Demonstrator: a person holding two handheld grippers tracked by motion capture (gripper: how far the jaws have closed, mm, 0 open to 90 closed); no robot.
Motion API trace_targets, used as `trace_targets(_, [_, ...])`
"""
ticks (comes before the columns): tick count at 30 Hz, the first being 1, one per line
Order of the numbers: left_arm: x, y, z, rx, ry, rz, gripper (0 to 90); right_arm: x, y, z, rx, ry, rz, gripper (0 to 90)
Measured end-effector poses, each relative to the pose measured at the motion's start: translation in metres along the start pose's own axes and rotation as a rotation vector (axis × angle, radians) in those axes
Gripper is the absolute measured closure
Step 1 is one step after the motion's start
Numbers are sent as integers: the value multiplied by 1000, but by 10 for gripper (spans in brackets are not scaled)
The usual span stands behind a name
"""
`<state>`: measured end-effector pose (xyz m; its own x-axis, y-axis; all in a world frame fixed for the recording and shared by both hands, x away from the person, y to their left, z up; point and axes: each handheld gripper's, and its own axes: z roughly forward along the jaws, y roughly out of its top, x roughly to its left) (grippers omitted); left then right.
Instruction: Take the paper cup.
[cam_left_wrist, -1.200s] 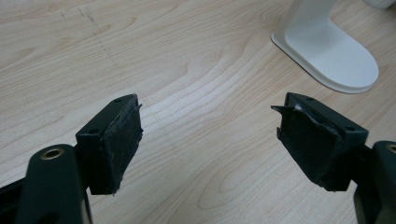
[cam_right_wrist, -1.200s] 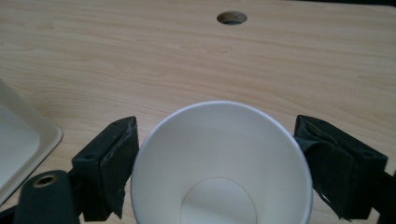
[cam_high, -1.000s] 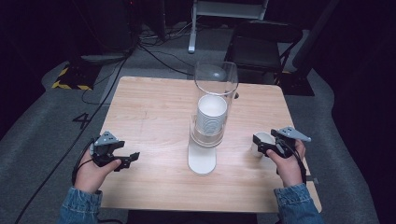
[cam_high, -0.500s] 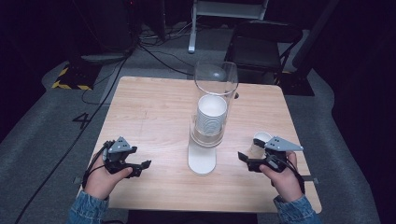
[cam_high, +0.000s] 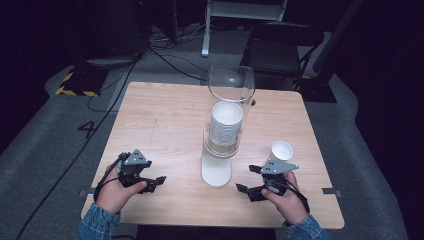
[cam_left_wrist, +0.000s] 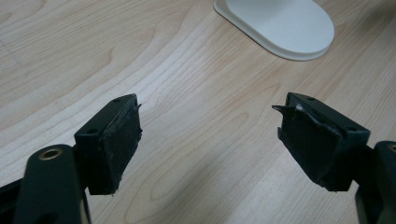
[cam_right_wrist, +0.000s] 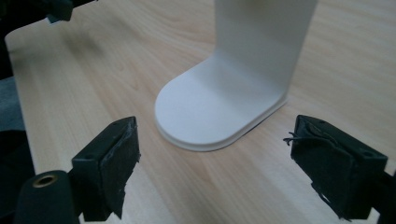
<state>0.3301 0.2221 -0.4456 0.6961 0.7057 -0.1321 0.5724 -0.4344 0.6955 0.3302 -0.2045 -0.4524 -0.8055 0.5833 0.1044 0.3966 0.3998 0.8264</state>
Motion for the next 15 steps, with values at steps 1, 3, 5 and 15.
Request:
trace_targets(1, [0,0,1,1,-2,-3,206,0,-2,3,4,8,5,163])
trace_targets(3, [0,-1,3,9,-4,-3,204,0,-6,8,12,12,13,162])
trace_targets(5, [0,-3,6,20,-12,-4,201,0,-9,12,24,6,8,162])
trace_targets(15, [3,-12,20,92,-67,5,160,-10,-24,25,53,-83,51,163])
